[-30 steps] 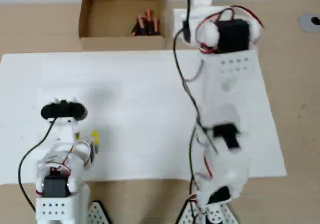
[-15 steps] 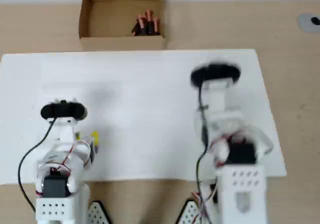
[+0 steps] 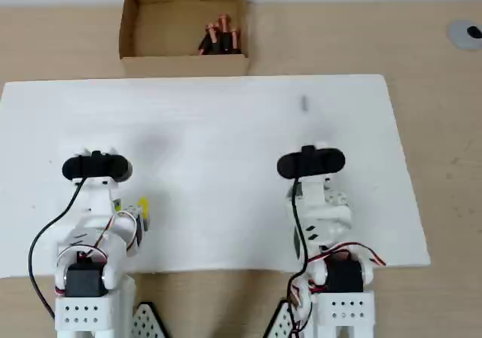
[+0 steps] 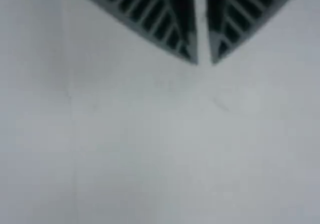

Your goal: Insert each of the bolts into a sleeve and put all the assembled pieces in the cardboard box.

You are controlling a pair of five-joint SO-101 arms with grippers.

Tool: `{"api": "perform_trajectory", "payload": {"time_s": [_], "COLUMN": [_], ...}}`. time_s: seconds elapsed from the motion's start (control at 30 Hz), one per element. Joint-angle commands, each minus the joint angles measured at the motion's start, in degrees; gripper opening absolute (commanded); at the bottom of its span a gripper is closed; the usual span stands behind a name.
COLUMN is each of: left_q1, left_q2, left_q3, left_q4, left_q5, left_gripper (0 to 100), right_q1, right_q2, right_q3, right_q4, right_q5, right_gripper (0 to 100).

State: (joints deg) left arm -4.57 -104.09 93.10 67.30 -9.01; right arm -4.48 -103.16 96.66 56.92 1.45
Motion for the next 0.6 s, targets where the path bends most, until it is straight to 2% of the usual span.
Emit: {"api": "perform_trajectory", "payload": {"time_s": [0.0,0.57], "left_q1": [-0.53,-0.53], "left_q2": [-0.4,-0.4], "left_q3": [-0.26,-0.26], "left_q4": [-1.05,-1.05], "left_q5": [-0.18,-0.18], "left_gripper": [16,16], "right_q1": [0.66,0.66], "right_q2": [-5.85,-6.46], "right_q3": [0.13,0.13], "right_q4": [2.9,3.25], "right_q5": [0.53,0.62], "right_gripper": [0.9,0.9]}}
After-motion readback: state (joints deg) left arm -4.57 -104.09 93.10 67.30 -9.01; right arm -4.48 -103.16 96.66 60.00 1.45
